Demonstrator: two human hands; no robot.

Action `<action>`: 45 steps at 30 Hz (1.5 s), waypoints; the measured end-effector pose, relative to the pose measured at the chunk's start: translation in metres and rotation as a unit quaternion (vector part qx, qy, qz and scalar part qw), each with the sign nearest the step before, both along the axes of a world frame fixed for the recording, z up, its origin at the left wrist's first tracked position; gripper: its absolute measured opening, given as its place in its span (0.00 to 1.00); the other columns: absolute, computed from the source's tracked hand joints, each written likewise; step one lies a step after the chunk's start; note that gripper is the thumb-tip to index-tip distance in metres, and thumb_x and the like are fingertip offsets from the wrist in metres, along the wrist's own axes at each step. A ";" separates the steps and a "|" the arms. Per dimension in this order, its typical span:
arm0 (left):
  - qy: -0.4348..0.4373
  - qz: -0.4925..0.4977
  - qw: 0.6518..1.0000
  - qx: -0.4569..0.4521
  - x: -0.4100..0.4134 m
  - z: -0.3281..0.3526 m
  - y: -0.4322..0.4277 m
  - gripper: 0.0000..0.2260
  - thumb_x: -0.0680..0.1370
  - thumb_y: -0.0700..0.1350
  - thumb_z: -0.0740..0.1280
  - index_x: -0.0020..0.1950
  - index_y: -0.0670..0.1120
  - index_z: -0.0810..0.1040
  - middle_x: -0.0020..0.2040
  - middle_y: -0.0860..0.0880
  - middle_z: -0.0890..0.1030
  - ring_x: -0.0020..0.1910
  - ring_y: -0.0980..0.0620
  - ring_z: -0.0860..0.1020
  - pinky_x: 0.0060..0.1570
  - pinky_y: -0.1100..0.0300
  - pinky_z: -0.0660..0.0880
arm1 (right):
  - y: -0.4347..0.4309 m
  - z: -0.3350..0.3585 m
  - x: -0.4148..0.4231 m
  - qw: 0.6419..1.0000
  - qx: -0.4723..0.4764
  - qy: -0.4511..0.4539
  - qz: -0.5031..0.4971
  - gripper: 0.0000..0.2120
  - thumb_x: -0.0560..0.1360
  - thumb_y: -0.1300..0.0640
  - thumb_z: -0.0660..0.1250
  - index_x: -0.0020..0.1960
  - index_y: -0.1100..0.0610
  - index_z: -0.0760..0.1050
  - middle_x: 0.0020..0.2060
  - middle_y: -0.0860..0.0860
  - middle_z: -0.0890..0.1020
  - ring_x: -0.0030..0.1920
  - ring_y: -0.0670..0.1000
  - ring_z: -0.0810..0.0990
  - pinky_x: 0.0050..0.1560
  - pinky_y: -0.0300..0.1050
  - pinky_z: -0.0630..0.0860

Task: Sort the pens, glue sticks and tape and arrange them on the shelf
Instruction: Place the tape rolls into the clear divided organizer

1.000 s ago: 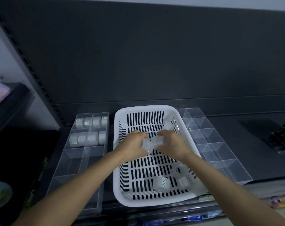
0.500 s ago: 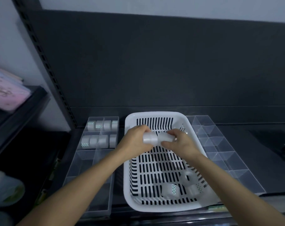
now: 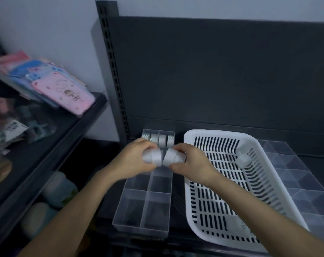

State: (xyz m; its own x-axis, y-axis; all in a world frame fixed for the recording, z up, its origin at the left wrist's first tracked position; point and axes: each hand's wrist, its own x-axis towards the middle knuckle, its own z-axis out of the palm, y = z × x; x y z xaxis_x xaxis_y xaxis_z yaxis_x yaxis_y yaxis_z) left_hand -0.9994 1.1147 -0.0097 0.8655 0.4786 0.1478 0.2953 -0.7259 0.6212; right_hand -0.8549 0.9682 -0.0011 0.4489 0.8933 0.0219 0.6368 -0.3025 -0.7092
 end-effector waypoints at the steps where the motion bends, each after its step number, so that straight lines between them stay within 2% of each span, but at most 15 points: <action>1: 0.006 0.004 1.000 -0.006 -0.008 -0.003 0.005 0.22 0.65 0.43 0.79 0.57 0.47 0.79 0.52 0.54 0.76 0.52 0.56 0.76 0.53 0.68 0.69 | 0.005 -0.004 -0.004 1.000 -0.005 -0.014 0.014 0.21 0.68 0.55 0.72 0.60 0.54 0.74 0.50 0.48 0.79 0.47 0.47 0.77 0.41 0.33 0.71; 4: 0.035 0.002 0.999 -0.017 -0.024 -0.010 0.011 0.23 0.65 0.43 0.78 0.59 0.49 0.79 0.53 0.56 0.75 0.54 0.58 0.75 0.55 0.69 0.70 | 0.014 -0.015 -0.014 0.996 -0.021 -0.069 0.053 0.21 0.68 0.53 0.72 0.60 0.54 0.75 0.50 0.49 0.78 0.47 0.47 0.76 0.41 0.33 0.68; 6: 0.061 -0.009 0.998 -0.024 -0.029 -0.015 0.010 0.24 0.66 0.43 0.77 0.62 0.49 0.78 0.55 0.58 0.74 0.56 0.60 0.74 0.57 0.69 0.69 | 0.015 -0.021 -0.018 0.993 -0.035 -0.086 0.069 0.18 0.68 0.53 0.72 0.56 0.55 0.76 0.47 0.49 0.79 0.44 0.47 0.76 0.40 0.35 0.70; 8: 0.073 -0.012 0.997 -0.024 -0.030 -0.020 0.012 0.26 0.67 0.44 0.77 0.64 0.49 0.77 0.57 0.58 0.74 0.57 0.60 0.73 0.60 0.67 0.69 | 0.017 -0.026 -0.021 0.991 -0.044 -0.104 0.076 0.14 0.69 0.53 0.72 0.52 0.56 0.77 0.43 0.50 0.80 0.43 0.49 0.77 0.42 0.41 0.74; 11: 0.090 -0.027 0.996 -0.012 -0.030 -0.026 0.015 0.26 0.67 0.44 0.77 0.64 0.51 0.77 0.57 0.59 0.75 0.59 0.59 0.70 0.62 0.65 0.66 | 0.022 -0.036 -0.024 0.981 -0.066 -0.160 0.093 0.11 0.68 0.53 0.70 0.48 0.56 0.75 0.41 0.51 0.80 0.44 0.54 0.77 0.44 0.42 0.73; 14: 0.103 -0.059 0.993 0.003 -0.030 -0.036 0.016 0.24 0.67 0.44 0.77 0.62 0.53 0.78 0.57 0.57 0.77 0.59 0.57 0.67 0.60 0.66 0.64 | 0.025 -0.041 -0.028 0.970 -0.088 -0.206 0.098 0.16 0.69 0.54 0.68 0.55 0.56 0.75 0.48 0.53 0.78 0.50 0.57 0.76 0.51 0.50 0.74; 17: 0.108 -0.067 0.992 0.024 -0.030 -0.046 0.017 0.26 0.68 0.44 0.76 0.65 0.53 0.76 0.58 0.60 0.73 0.59 0.58 0.65 0.60 0.69 0.61 | 0.027 -0.042 -0.032 0.959 -0.109 -0.240 0.104 0.20 0.71 0.54 0.67 0.61 0.56 0.73 0.54 0.55 0.75 0.54 0.59 0.73 0.56 0.53 0.73; 22: 0.080 -0.054 0.995 0.015 -0.030 -0.053 0.018 0.27 0.67 0.41 0.77 0.65 0.52 0.75 0.55 0.60 0.67 0.58 0.61 0.65 0.61 0.70 0.64 | 0.027 -0.044 -0.035 0.940 -0.140 -0.290 0.113 0.19 0.72 0.53 0.66 0.61 0.56 0.71 0.57 0.54 0.72 0.57 0.57 0.69 0.59 0.51 0.70; 26: 0.084 -0.046 0.994 0.046 -0.028 -0.056 0.016 0.27 0.68 0.42 0.76 0.65 0.52 0.74 0.56 0.60 0.66 0.57 0.60 0.62 0.60 0.71 0.60 | 0.028 -0.045 -0.038 0.928 -0.158 -0.319 0.115 0.20 0.71 0.56 0.67 0.62 0.58 0.70 0.58 0.56 0.71 0.58 0.58 0.69 0.60 0.51 0.70; 29: 0.091 -0.041 0.994 0.049 -0.027 -0.056 0.015 0.27 0.67 0.43 0.77 0.64 0.52 0.74 0.56 0.60 0.65 0.57 0.61 0.61 0.62 0.67 0.62 | 0.028 -0.045 -0.035 0.932 -0.160 -0.303 0.122 0.28 0.69 0.56 0.72 0.66 0.57 0.66 0.61 0.56 0.69 0.59 0.58 0.68 0.61 0.51 0.70; 33: 0.108 -0.046 0.991 0.058 -0.027 -0.052 0.018 0.28 0.69 0.45 0.76 0.66 0.52 0.71 0.58 0.61 0.64 0.60 0.62 0.60 0.61 0.69 0.60 | 0.024 -0.035 -0.025 0.958 -0.144 -0.215 0.123 0.35 0.68 0.56 0.75 0.70 0.57 0.62 0.66 0.56 0.66 0.64 0.57 0.66 0.66 0.49 0.68; 36: 0.098 -0.033 0.994 0.046 -0.024 -0.042 0.018 0.24 0.69 0.45 0.76 0.63 0.52 0.73 0.58 0.61 0.66 0.59 0.62 0.61 0.62 0.68 0.62 | 0.017 -0.025 -0.016 0.973 -0.108 -0.172 0.114 0.34 0.71 0.58 0.73 0.72 0.56 0.62 0.68 0.55 0.65 0.67 0.55 0.67 0.68 0.44 0.66; 41: 0.030 -0.046 0.999 -0.001 -0.001 -0.015 -0.005 0.17 0.71 0.48 0.75 0.58 0.55 0.77 0.57 0.60 0.72 0.59 0.61 0.70 0.62 0.64 0.67 | -0.008 -0.005 0.010 0.982 -0.063 -0.169 0.060 0.25 0.74 0.58 0.69 0.70 0.55 0.68 0.66 0.52 0.71 0.61 0.51 0.74 0.58 0.32 0.64; 45: 0.038 -0.133 0.990 -0.022 0.033 -0.003 -0.047 0.16 0.72 0.49 0.73 0.59 0.54 0.78 0.55 0.62 0.74 0.56 0.65 0.73 0.60 0.65 0.70 | -0.045 0.004 0.043 0.980 -0.081 -0.181 0.004 0.21 0.75 0.57 0.69 0.67 0.55 0.72 0.63 0.52 0.75 0.60 0.50 0.76 0.57 0.34 0.67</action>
